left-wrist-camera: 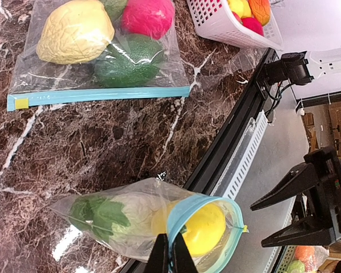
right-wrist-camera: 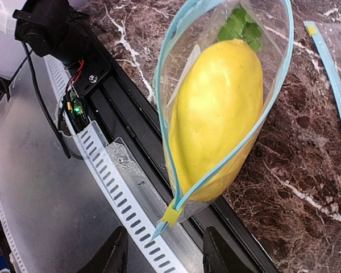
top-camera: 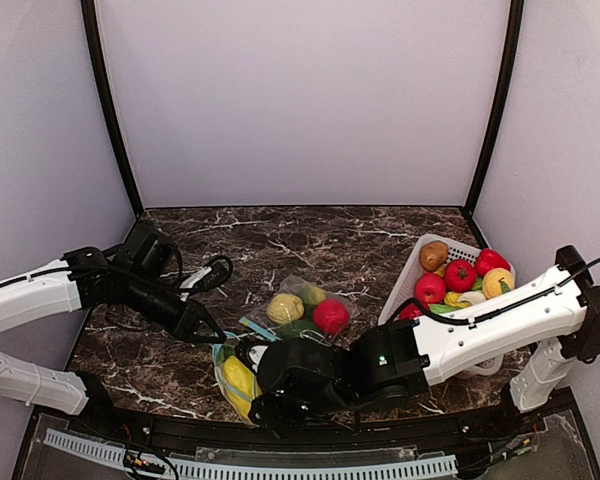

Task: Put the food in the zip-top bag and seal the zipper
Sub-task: Pass from the left arm to the right

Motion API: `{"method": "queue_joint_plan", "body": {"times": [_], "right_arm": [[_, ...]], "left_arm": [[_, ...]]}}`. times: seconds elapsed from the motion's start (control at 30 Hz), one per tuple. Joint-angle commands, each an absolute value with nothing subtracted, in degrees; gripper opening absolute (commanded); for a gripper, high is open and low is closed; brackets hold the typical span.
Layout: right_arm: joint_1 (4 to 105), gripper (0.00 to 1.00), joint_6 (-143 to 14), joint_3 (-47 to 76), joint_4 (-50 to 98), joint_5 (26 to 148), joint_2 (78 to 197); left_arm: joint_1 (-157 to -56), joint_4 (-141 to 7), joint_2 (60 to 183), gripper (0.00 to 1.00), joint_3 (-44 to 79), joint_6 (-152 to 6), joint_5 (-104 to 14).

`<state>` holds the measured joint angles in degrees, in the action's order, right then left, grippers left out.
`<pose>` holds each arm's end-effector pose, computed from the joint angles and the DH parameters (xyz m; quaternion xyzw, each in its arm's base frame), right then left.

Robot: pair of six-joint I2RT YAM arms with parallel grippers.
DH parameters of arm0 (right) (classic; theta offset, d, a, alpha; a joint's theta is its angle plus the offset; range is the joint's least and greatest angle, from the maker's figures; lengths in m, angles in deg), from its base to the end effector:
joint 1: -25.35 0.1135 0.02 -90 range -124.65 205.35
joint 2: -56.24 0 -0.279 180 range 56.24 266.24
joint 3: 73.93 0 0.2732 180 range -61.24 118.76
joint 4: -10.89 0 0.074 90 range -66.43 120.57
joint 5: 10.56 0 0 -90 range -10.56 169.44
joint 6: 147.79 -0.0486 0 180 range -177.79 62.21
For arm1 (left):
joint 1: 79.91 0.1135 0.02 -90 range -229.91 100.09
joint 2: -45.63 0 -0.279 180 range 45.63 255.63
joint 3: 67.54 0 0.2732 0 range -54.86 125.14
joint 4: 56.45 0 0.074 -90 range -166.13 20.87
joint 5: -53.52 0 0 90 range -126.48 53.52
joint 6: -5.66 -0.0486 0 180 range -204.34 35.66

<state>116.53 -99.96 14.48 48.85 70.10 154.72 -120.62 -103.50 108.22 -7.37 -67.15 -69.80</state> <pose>-0.0006 0.4118 0.2510 -0.3594 0.8588 0.2977 0.2111 0.1638 -0.1761 0.2625 0.2804 0.8596 -0.3960 0.1602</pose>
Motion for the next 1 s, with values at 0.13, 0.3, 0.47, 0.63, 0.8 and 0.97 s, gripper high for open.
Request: {"method": "queue_joint_plan", "body": {"times": [0.13,0.3,0.47,0.63,0.8,0.97], "right_arm": [[117.5,0.39,-102.9,16.4,49.2,68.5,158.5],[117.7,0.36,-101.9,17.9,49.5,69.4,160.2],[117.6,0.31,-100.9,19.3,49.9,70.4,161.8],[117.6,0.17,-101.3,18.8,50.6,69.7,161.0],[117.6,0.00,-101.5,16.6,51.3,68.1,158.7],[115.8,0.00,-97.8,14.2,50.7,67.9,154.7]], "left_arm": [[-120.3,-103.5,106.0,0.01,-8.6,-66.2,-68.3],[-120.3,-103.6,105.8,0.01,-8.7,-66.2,-68.1],[-120.4,-103.6,105.7,0.01,-8.8,-66.1,-67.8],[-120.3,-104.4,104.7,0.01,-9.0,-66.0,-66.1],[-120.3,-105.4,102.5,0.01,-10.1,-65.4,-63.3],[-120.3,-107.5,98.9,0.01,-12.5,-64.3,-58.5]]}}
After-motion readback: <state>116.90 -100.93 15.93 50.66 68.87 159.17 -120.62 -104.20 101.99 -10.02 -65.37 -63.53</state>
